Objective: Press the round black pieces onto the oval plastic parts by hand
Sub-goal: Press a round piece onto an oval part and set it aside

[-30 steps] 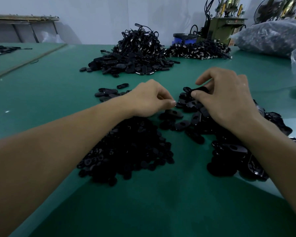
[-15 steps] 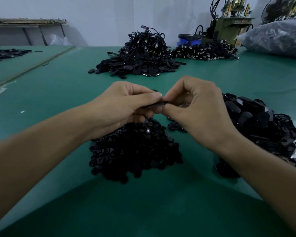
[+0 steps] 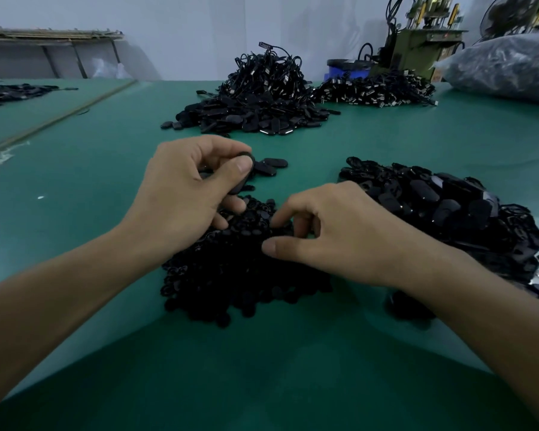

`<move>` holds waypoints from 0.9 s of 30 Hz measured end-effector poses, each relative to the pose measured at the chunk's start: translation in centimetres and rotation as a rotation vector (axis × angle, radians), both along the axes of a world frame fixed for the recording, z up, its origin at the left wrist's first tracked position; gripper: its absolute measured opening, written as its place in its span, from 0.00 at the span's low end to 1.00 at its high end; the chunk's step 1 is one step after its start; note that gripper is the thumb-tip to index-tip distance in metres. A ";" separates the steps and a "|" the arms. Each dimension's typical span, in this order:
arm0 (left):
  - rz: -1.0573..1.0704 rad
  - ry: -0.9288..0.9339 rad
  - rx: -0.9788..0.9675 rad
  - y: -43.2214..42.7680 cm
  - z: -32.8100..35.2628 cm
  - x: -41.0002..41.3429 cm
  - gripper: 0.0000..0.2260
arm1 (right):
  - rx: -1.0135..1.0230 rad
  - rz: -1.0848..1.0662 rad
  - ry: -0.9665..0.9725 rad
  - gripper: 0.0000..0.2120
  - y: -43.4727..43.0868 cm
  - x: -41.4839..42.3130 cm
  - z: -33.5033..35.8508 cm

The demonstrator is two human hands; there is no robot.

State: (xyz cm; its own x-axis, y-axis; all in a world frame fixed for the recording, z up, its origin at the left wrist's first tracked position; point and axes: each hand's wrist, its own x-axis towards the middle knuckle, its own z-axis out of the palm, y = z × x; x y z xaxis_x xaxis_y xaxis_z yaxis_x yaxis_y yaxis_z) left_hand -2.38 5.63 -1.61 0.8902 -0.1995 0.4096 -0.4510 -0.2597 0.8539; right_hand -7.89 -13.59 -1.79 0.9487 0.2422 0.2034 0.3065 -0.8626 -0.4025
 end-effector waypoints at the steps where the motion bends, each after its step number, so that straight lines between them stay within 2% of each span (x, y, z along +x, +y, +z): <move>1: -0.009 0.016 0.001 0.0 0.1 -0.1 0.04 | -0.014 0.010 0.025 0.16 0.0 0.0 0.0; 5: -0.051 0.013 0.010 -0.3 0.2 -0.5 0.06 | 0.038 0.033 0.063 0.06 0.1 0.1 -0.1; 7: -0.050 -0.021 0.009 -0.2 0.1 -0.7 0.07 | 0.071 0.041 0.057 0.04 0.2 0.1 -0.2; 16: -0.002 -0.101 -0.067 0.8 -1.7 -0.8 0.08 | 0.141 0.001 -0.062 0.08 0.3 -0.1 -0.1; 22: -0.002 -0.152 -0.053 1.3 -1.8 -1.2 0.02 | 0.176 -0.032 -0.143 0.07 0.4 -0.1 0.1; 27: 0.004 -0.125 -0.026 1.2 -1.8 -1.5 0.07 | 0.212 0.006 -0.117 0.09 0.8 -0.3 0.2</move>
